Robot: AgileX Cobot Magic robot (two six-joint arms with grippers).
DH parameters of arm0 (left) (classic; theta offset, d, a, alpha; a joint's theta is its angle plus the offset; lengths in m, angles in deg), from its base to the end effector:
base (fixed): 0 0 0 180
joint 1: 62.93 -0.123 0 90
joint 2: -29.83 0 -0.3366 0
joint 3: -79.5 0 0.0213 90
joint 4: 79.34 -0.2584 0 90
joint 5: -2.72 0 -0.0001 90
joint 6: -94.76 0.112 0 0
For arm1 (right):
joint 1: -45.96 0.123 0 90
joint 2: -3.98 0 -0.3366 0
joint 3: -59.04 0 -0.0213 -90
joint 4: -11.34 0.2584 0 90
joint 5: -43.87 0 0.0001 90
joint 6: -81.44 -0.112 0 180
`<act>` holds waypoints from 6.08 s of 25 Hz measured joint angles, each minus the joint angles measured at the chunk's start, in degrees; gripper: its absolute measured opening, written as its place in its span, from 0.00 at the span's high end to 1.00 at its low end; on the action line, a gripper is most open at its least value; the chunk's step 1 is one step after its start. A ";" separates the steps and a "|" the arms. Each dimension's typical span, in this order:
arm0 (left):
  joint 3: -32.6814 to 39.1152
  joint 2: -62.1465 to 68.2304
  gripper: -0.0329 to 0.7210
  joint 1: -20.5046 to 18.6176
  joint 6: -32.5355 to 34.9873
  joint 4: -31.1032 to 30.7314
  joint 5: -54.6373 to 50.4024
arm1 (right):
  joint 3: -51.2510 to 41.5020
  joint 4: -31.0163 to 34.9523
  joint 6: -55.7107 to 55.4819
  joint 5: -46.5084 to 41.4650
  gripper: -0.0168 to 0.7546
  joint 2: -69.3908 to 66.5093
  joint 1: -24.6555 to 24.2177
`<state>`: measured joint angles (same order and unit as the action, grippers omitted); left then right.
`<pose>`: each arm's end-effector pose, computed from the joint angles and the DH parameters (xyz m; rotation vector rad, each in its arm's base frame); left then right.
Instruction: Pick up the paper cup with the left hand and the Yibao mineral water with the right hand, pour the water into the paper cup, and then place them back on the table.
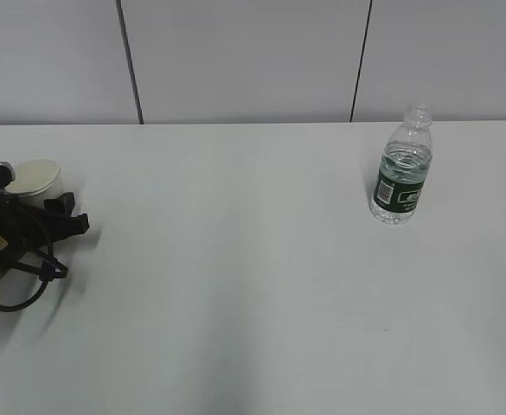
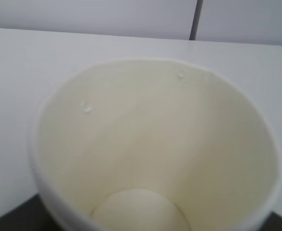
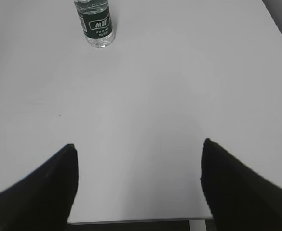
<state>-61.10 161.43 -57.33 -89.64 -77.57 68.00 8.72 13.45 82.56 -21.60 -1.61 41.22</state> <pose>0.3911 -0.0352 0.0924 -0.0122 1.8465 -0.1051 -0.0370 0.0068 0.2599 0.0632 2.1170 -0.0163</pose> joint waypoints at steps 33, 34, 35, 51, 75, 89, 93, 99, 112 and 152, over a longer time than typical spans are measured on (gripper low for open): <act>0.05 -9.95 0.42 17.58 -4.02 -18.54 -0.45 | 0.21 2.75 0.00 0.42 0.22 0.00 0.00; 0.10 -10.08 0.42 18.53 -4.08 -18.71 -0.72 | 0.50 2.89 0.00 0.91 0.22 0.00 0.00; 0.17 -10.21 0.42 19.35 -4.08 -18.92 -0.83 | 0.66 3.02 0.00 1.86 0.22 -0.47 0.00; 0.16 -10.41 0.42 21.26 -4.50 -19.43 -2.42 | 0.29 1.89 0.46 35.89 0.22 -23.24 0.00; 0.16 -10.44 0.42 21.26 -4.50 -19.47 -2.73 | -11.74 -16.77 -5.26 101.59 0.22 -75.45 0.00; 0.16 -10.44 0.42 21.26 -4.50 -19.49 -3.55 | -2.35 -22.51 -7.63 115.90 0.15 -100.52 1.13; 0.16 -10.44 0.42 21.26 -4.50 -19.49 -3.55 | 0.64 -22.51 -8.74 119.04 0.15 -105.73 1.13; 0.16 -10.44 0.42 21.26 -4.50 -19.49 -3.55 | 4.50 -22.51 -9.21 123.07 0.15 -112.71 1.13; 0.16 -10.44 0.42 21.26 -4.55 -19.95 -3.59 | 12.40 -22.52 -9.49 127.36 0.14 -120.89 1.13; 0.16 -10.44 0.42 21.26 -4.55 -21.05 -3.59 | 25.39 -26.52 -11.47 130.96 0.33 -130.37 2.23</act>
<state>-60.93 150.98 -36.07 -94.18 -98.62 64.41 34.11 -13.07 71.10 109.36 -131.99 43.45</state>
